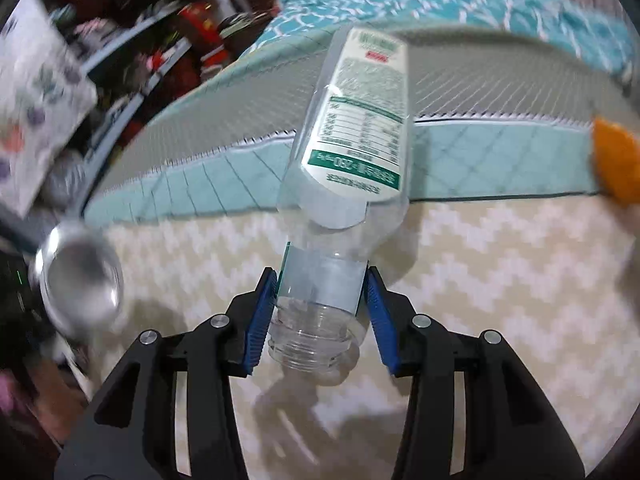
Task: Collect trash
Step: 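Carry the can and bottle over the tan bin and open both tools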
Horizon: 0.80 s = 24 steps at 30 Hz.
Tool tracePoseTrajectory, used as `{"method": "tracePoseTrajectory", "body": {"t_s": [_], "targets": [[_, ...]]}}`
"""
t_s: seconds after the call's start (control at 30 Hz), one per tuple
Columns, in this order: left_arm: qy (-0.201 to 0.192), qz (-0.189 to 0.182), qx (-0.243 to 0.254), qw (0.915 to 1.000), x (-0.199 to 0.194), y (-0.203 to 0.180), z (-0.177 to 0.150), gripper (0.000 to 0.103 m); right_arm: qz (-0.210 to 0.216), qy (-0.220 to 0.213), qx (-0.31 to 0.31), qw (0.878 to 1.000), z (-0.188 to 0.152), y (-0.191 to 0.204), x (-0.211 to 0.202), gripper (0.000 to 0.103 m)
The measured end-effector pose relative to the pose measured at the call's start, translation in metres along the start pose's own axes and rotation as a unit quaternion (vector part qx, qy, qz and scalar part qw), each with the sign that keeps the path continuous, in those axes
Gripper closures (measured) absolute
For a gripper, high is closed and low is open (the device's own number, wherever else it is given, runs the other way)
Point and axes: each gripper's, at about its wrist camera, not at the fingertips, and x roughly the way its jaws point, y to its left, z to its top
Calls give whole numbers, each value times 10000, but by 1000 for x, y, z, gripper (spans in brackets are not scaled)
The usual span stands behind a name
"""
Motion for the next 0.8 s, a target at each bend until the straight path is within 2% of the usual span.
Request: {"method": "tracePoseTrajectory", "body": {"t_s": [0.1, 0.17, 0.23, 0.37, 0.47, 0.57, 0.6, 0.67, 0.8], "targets": [[102, 3, 93, 9999, 10, -11, 1, 49, 652, 209, 387, 9969, -11, -19, -6, 58], [162, 2, 149, 9998, 16, -18, 1, 49, 1472, 443, 1128, 9817, -20, -44, -7, 58], [230, 27, 219, 9995, 22, -27, 0, 49, 2109, 449, 1673, 9620, -32, -64, -11, 58], [417, 22, 327, 9986, 37, -42, 1, 49, 2799, 158, 2168, 9351, -50, -96, -34, 58], [580, -12, 542, 9968, 55, -61, 3, 49, 3169, -23, 2474, 9156, -62, -117, -48, 58], [868, -62, 803, 9930, 85, -89, 2, 49, 3690, -197, 2794, 8862, -76, -144, -62, 58], [951, -112, 845, 9918, 93, -96, 1, 49, 3796, -284, 2838, 8801, -80, -149, -67, 58], [1143, -277, 982, 9882, 111, -117, -1, 49, 3964, -640, 2905, 8685, -89, -167, -89, 58], [1438, -511, 1493, 9769, 152, -174, -4, 49, 3720, -1490, 3052, 8638, -108, -217, -140, 59]]}}
